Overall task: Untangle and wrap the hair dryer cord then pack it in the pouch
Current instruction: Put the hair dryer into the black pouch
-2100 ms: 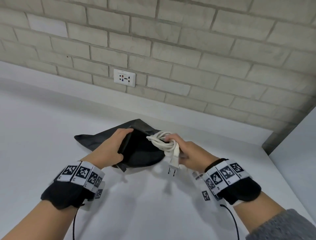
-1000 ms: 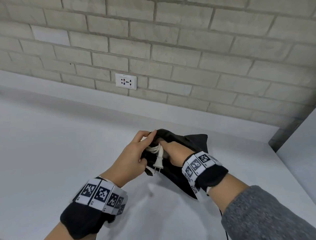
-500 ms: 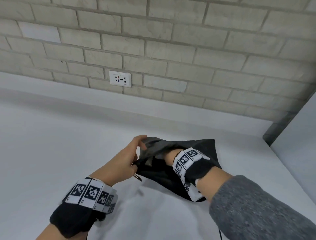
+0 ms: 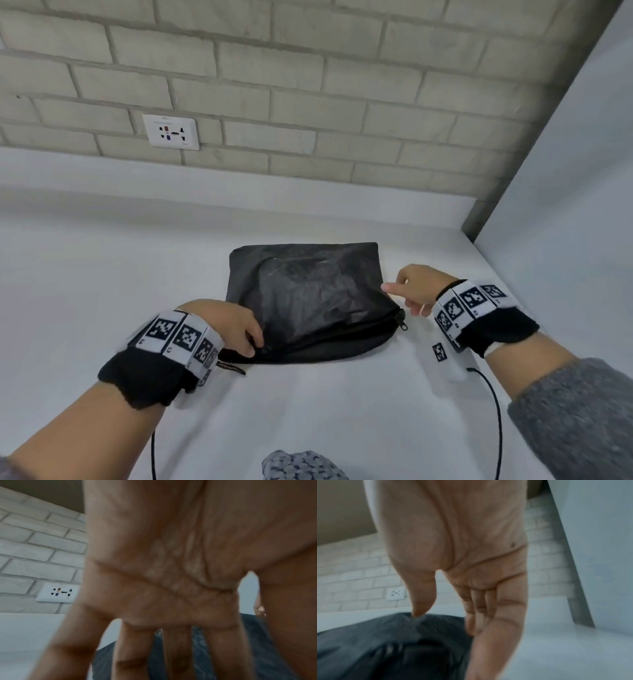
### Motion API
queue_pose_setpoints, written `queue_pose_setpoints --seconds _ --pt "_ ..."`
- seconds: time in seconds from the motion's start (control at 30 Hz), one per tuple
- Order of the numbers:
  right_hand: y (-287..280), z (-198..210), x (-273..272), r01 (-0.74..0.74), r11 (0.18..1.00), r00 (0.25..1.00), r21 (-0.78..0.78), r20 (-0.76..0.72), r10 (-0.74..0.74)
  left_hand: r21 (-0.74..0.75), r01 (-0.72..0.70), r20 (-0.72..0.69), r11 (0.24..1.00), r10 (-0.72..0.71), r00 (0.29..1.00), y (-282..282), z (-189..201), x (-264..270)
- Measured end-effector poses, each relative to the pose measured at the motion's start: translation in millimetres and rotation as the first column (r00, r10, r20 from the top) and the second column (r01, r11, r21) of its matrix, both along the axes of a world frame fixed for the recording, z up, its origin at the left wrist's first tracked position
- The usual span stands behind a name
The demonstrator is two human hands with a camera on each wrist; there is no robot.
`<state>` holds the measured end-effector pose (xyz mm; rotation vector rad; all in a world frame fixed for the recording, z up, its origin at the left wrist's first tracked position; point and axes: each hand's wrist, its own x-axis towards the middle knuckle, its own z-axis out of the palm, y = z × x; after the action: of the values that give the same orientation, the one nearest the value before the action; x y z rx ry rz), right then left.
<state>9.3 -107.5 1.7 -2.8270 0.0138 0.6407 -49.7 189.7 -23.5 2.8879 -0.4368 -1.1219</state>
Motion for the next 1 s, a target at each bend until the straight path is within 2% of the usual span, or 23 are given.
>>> queue_pose_setpoints --seconds 0.07,0.13,0.23,0.33,0.4,0.5,0.57,0.6,0.67,0.73,0.8,1.0 --pt "-7 -18 2 0.075 0.997 0.991 0.033 -0.117 -0.070 0.015 -0.100 0.044 0.995 0.099 0.994 -8 1 3" --pt "-11 -29 2 0.180 0.963 0.958 0.199 -0.259 -0.125 -0.002 -0.194 0.023 0.981 0.194 0.981 -13 1 10" --pt "-13 -31 -3 0.328 0.834 0.913 0.443 -0.376 -0.159 0.067 -0.204 0.037 0.977 0.202 0.979 -22 1 19" --pt "-18 -31 -7 0.404 0.717 0.894 0.569 -0.411 -0.177 0.112 -0.244 0.111 0.963 0.232 0.966 -28 -3 29" --pt "-18 -30 -11 0.443 0.634 0.879 0.634 -0.446 -0.169 0.081 -0.312 0.166 0.947 0.296 0.941 -29 -6 36" --pt "-13 -26 -19 0.458 0.530 0.876 0.713 -0.464 -0.133 -0.099 -0.343 0.362 0.934 0.355 0.862 -43 -4 35" --pt "-8 -24 -24 0.454 0.466 0.880 0.760 -0.465 -0.098 -0.318 -0.225 0.486 0.921 0.362 0.796 -65 3 24" --pt "-6 -24 -25 0.448 0.437 0.883 0.780 -0.463 -0.078 -0.424 -0.150 0.497 0.893 0.368 0.786 -79 8 17" --pt "-5 -24 -27 0.437 0.389 0.890 0.811 -0.454 -0.053 -0.563 -0.072 0.440 0.823 0.372 0.818 -107 13 1" --pt "-4 -23 -29 0.424 0.366 0.898 0.829 -0.437 -0.049 -0.623 -0.057 0.367 0.780 0.356 0.859 -129 9 -10" --pt "-5 -22 -31 0.413 0.366 0.905 0.834 -0.421 -0.063 -0.636 -0.062 0.340 0.769 0.351 0.873 -143 2 -16" --pt "-2 -23 -39 0.369 0.396 0.929 0.841 -0.333 -0.160 -0.568 -0.016 0.466 0.823 0.338 0.818 -159 -6 -16"
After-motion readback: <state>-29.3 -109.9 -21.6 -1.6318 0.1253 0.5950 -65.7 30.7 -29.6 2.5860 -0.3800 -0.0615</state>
